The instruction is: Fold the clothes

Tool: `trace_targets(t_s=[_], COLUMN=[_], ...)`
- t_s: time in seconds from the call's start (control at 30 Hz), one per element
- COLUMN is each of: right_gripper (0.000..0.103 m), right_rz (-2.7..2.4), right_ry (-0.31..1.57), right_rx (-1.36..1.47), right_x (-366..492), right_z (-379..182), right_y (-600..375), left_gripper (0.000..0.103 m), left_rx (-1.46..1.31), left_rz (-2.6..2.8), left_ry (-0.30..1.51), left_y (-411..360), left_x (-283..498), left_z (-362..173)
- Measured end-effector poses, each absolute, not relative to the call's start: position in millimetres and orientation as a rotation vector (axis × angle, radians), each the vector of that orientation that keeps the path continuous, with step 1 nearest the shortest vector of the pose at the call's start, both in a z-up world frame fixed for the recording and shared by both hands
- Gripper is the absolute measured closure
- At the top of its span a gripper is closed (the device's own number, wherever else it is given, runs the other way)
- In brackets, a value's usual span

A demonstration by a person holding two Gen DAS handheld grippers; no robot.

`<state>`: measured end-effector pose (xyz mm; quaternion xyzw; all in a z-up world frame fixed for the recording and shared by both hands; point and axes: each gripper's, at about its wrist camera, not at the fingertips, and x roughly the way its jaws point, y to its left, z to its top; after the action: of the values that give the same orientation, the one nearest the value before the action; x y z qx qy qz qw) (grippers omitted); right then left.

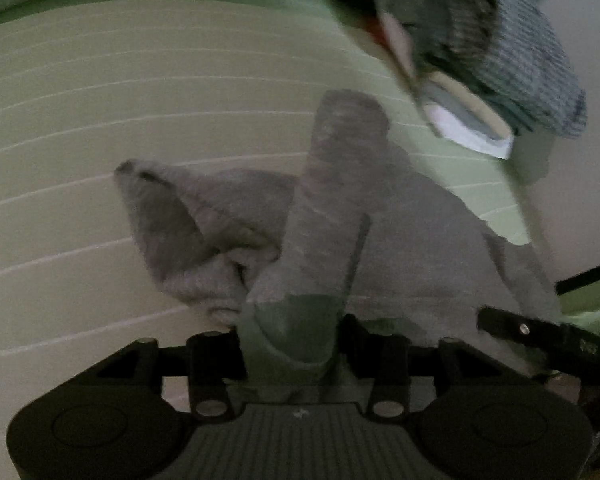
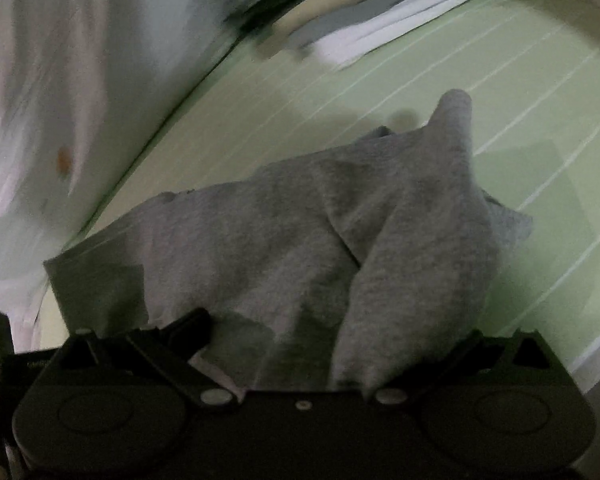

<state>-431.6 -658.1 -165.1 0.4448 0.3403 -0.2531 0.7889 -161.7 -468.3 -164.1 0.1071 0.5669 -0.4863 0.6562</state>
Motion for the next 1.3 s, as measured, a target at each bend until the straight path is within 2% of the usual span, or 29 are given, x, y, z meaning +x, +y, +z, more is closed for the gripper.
trace_targets(t_s=[0.03, 0.1, 0.17, 0.3, 0.4, 0.47, 0.5, 0.53, 0.57, 0.6, 0.63, 0.67, 0.73, 0.8, 0.97, 1.13, 1.3], right_gripper=[0.000, 0.000, 0.000, 0.000, 0.000, 0.000, 0.000, 0.003, 0.009, 0.029, 0.046, 0.049, 0.063, 0.066, 0.068, 0.068, 0.068], right_rz=[-0.528, -0.517, -0.552, -0.575, -0.579, -0.593, -0.600, -0.601, -0.601, -0.598, -0.595, -0.603, -0.626, -0.633, -0.647, -0.689, -0.706], right_ry=[0.751, 0.787, 0.797, 0.783, 0.786, 0.785, 0.794, 0.807, 0.820, 0.823, 0.821, 0.819, 0.802, 0.758, 0.613, 0.393, 0.208], right_rx=[0.930, 0.854, 0.798, 0.776, 0.749, 0.753, 0.751, 0.749, 0.749, 0.746, 0.742, 0.726, 0.701, 0.720, 0.759, 0.794, 0.667], right_x=[-426.1, -416.0, -411.5, -414.2, -405.1, -403.1, -401.0, -398.8, -396.8, -394.7, -392.4, -391.8, -394.8, -403.4, -425.4, -455.8, -470.5], right_z=[-164.8, -163.6, -163.3, -164.8, -166.5, -167.6, -167.5, -166.0, -163.9, -161.3, -158.4, -155.7, -148.1, -135.5, -90.0, -24.3, 55.0], right_y=[-650.5, -638.4, -636.0, -632.4, -631.8, -631.5, -631.6, -630.9, -629.5, -626.0, -621.3, -616.3, -608.1, -604.9, -612.5, -644.9, -695.9], left_gripper=[0.039, 0.031, 0.029, 0.008, 0.005, 0.011, 0.043, 0.060, 0.062, 0.070, 0.073, 0.074, 0.077, 0.079, 0.080, 0.080, 0.080], left_rx=[0.240, 0.223, 0.207, 0.270, 0.301, 0.268, 0.220, 0.170, 0.119, 0.117, 0.105, 0.092, 0.067, 0.055, 0.055, -0.071, -0.133], left_rz=[-1.082, -1.053, -1.074, -1.149, -1.153, -1.159, -1.162, -1.165, -1.167, -1.163, -1.173, -1.184, -1.206, -1.244, -1.365, -1.472, -1.605], left_ry=[1.279, 1.267, 1.254, 1.185, 1.141, 1.134, 1.168, 1.204, 1.239, 1.229, 1.222, 1.215, 1.202, 1.169, 1.035, 0.902, 0.695], left_y=[-462.7, -437.5, -427.5, -430.1, -440.6, -441.1, -438.8, -436.4, -434.0, -433.6, -432.7, -431.7, -429.6, -430.9, -454.5, -494.6, -568.8], left_x=[-156.9, -143.9, -138.7, -144.5, -153.9, -154.1, -151.7, -149.3, -146.8, -147.8, -149.5, -151.2, -154.6, -160.2, -177.7, -175.9, -174.2], left_z=[-163.7, -167.8, -168.3, -169.0, -170.7, -171.5, -172.1, -172.8, -173.4, -172.7, -167.3, -161.7, -150.4, -134.6, -84.3, -12.3, 62.5])
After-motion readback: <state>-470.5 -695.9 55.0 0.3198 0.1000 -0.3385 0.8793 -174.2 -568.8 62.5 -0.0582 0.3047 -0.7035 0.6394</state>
